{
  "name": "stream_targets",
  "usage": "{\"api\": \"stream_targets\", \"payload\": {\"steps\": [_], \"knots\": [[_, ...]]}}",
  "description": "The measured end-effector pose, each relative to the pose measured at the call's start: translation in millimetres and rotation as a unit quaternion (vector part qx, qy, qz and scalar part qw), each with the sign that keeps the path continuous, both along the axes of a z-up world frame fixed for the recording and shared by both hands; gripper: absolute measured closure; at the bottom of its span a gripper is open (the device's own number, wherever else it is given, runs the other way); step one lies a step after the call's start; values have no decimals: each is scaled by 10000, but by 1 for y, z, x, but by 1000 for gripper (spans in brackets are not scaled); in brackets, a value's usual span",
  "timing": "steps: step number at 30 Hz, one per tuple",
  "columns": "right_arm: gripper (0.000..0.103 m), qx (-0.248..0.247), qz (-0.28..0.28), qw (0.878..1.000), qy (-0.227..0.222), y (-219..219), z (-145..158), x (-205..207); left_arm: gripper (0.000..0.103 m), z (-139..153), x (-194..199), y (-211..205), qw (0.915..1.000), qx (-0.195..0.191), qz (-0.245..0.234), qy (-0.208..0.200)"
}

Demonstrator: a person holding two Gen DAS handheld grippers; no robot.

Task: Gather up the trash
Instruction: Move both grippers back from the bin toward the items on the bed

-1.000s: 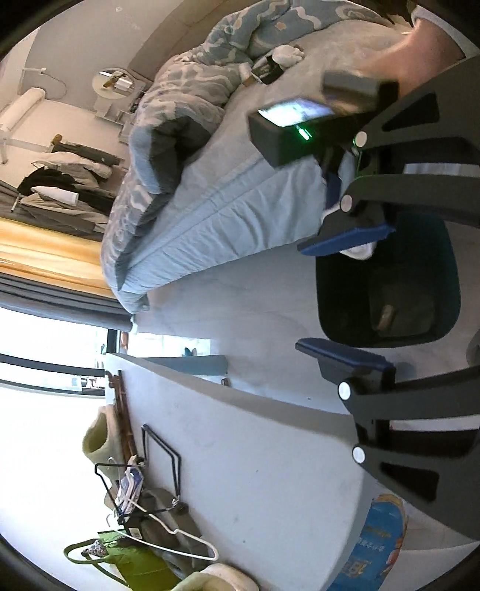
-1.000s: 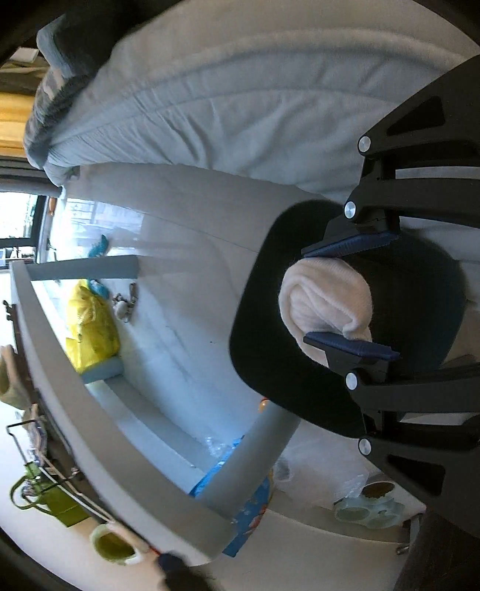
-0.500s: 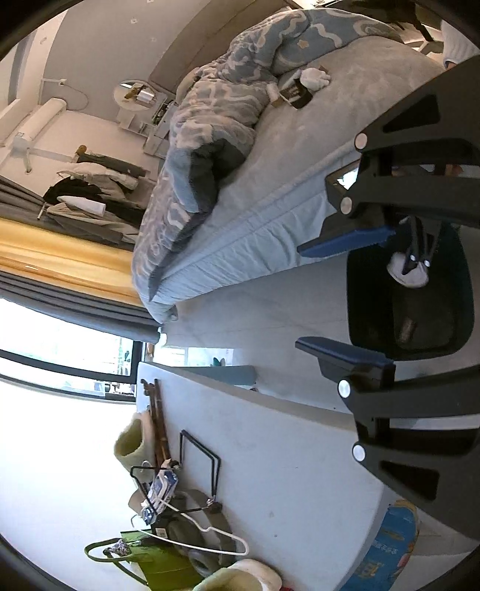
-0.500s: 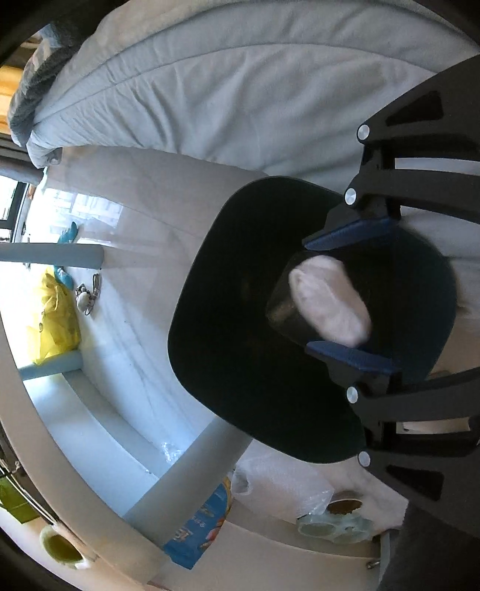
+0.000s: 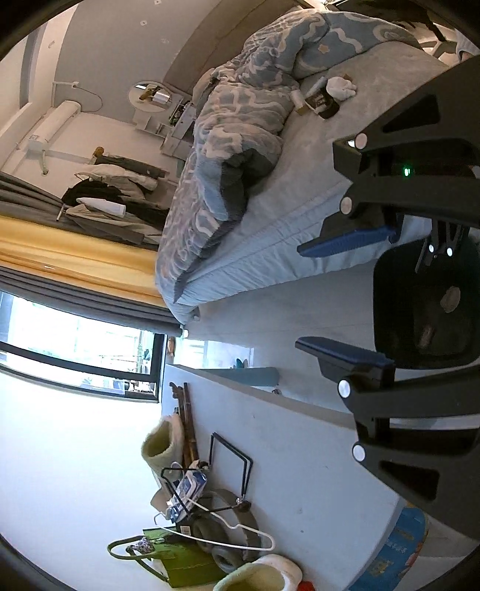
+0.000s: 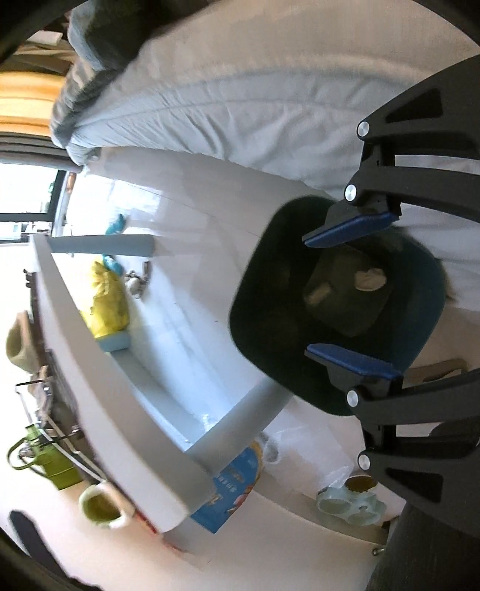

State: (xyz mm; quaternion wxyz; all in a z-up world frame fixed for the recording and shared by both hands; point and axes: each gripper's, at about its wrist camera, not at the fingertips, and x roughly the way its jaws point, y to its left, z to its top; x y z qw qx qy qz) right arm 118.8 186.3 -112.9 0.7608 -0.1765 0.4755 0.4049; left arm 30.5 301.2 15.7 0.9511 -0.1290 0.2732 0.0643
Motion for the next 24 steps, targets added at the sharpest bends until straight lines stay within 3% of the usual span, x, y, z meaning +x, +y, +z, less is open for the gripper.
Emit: {"api": "stream_targets", "payload": {"steps": [9,24], "knots": [[48,418,-314,9980,-361,-51,44,14,56,10,16,-32,9999,44,-137,-85],[48,593,-1025,9903,-730,-148,74,43,54,15,55,-104,9981,113,-594,-90]]}}
